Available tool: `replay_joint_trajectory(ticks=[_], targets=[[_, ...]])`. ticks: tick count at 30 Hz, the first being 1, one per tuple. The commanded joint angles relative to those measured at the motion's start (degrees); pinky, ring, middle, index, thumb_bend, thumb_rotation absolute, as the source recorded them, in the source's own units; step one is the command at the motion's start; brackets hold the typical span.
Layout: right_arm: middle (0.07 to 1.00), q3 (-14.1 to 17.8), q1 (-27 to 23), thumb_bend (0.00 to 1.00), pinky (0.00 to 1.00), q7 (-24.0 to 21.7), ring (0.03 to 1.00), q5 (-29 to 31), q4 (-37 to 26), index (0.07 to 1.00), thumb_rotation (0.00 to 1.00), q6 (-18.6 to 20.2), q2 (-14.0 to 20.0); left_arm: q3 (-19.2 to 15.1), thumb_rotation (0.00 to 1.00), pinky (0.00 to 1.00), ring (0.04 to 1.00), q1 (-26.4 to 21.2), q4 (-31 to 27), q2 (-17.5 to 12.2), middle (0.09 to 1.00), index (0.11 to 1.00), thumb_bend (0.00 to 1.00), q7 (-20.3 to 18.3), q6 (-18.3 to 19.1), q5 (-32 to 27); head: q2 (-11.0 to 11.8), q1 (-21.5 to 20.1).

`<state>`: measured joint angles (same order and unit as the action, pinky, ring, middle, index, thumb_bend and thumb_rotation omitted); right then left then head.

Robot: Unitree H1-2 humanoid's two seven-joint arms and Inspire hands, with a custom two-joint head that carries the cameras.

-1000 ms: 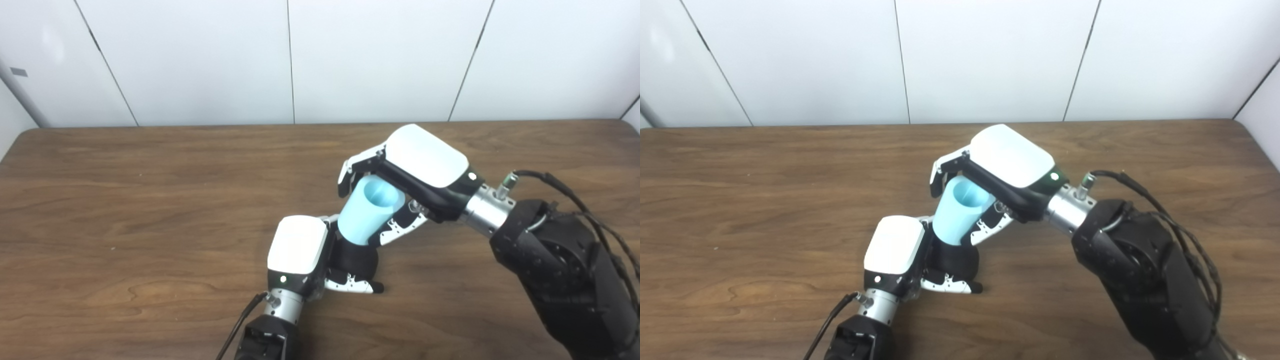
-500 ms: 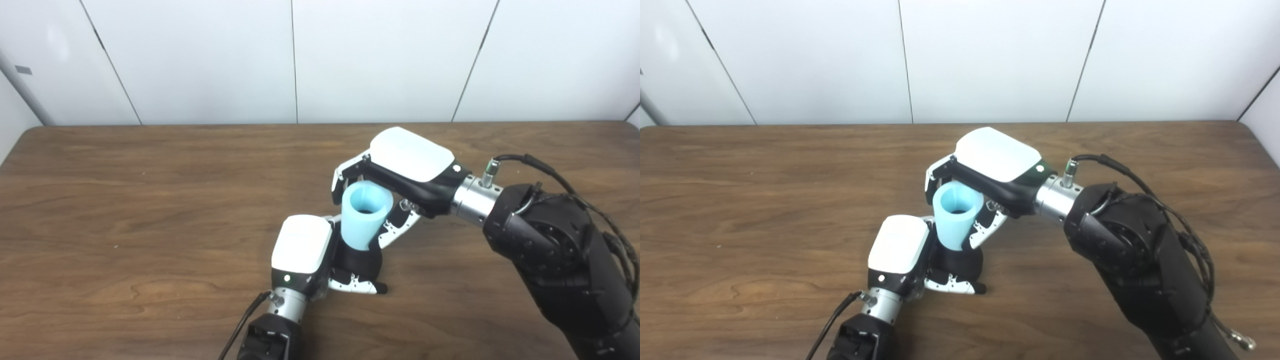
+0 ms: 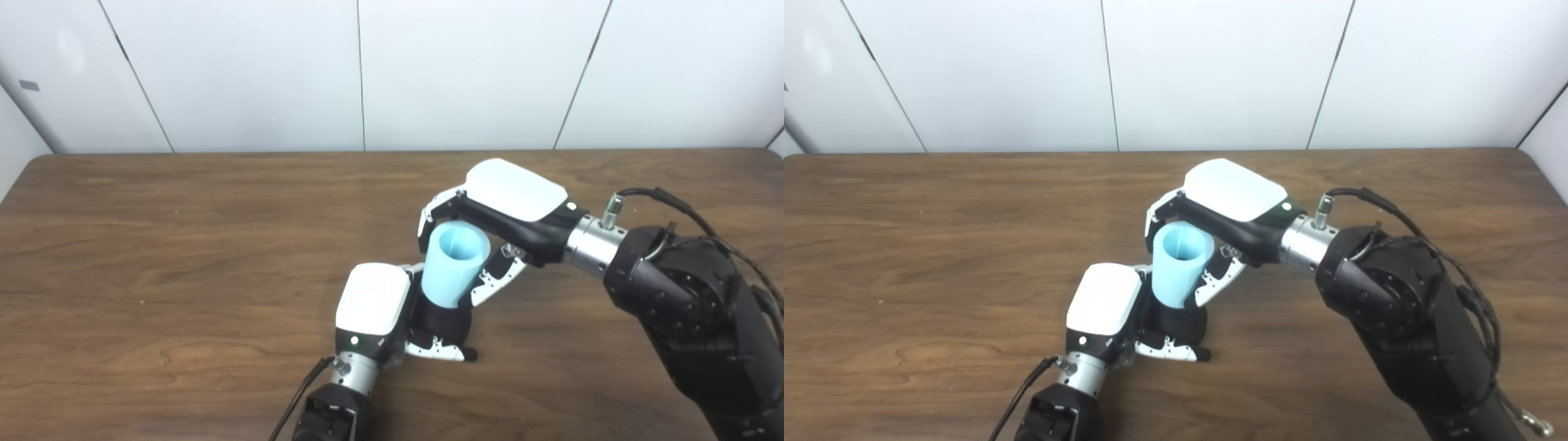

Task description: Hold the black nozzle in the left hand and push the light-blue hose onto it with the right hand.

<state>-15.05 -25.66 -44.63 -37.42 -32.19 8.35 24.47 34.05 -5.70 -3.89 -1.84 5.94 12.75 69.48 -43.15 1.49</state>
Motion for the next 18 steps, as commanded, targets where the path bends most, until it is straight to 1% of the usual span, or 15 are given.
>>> replay_joint_trajectory(ticks=[1,4,7,11,15,18], targets=[[0.797,0.54,-1.73,0.98,0.79,0.28,0.862,-0.52,-2.47,0.743,0.23,0.05,0.87,1.78,0.00,0.47,0.501,1.26,2.80,1.35,0.437,0.500,0.52,-1.70,0.08,-0.19,-0.09,0.13],[0.840,0.65,-1.80,0.99,0.86,0.50,0.927,-0.66,-2.44,0.778,0.27,-0.01,0.90,1.80,0.00,0.46,0.499,1.26,2.75,1.33,0.434,0.501,0.52,-1.85,0.16,-0.13,-0.09,0.13],[0.843,0.88,-1.98,0.99,0.89,0.40,0.952,-0.49,-2.51,0.777,0.28,0.05,1.15,1.67,0.00,0.47,0.505,1.35,2.56,1.37,0.436,0.500,0.52,-2.13,0.27,-0.39,-0.12,-0.03],[0.835,1.94,-1.64,1.00,0.89,0.16,0.936,0.25,-3.44,0.754,0.28,1.09,1.72,1.66,0.00,0.47,0.499,1.40,2.56,1.30,0.433,0.500,0.52,-1.84,0.25,-0.31,-0.10,-0.07],[0.835,3.00,-1.33,1.00,0.87,-0.11,0.935,0.98,-4.42,0.753,0.29,2.25,2.09,1.47,0.00,0.47,0.500,1.47,2.38,1.15,0.430,0.500,0.52,-1.75,0.04,-0.74,-0.13,-0.19],[0.831,4.55,-0.45,1.00,0.86,1.33,0.919,2.41,-5.58,0.751,0.29,2.39,2.46,1.34,0.00,0.47,0.498,1.54,2.21,1.19,0.429,0.500,0.52,-1.82,0.10,-1.05,-0.12,-0.07]])
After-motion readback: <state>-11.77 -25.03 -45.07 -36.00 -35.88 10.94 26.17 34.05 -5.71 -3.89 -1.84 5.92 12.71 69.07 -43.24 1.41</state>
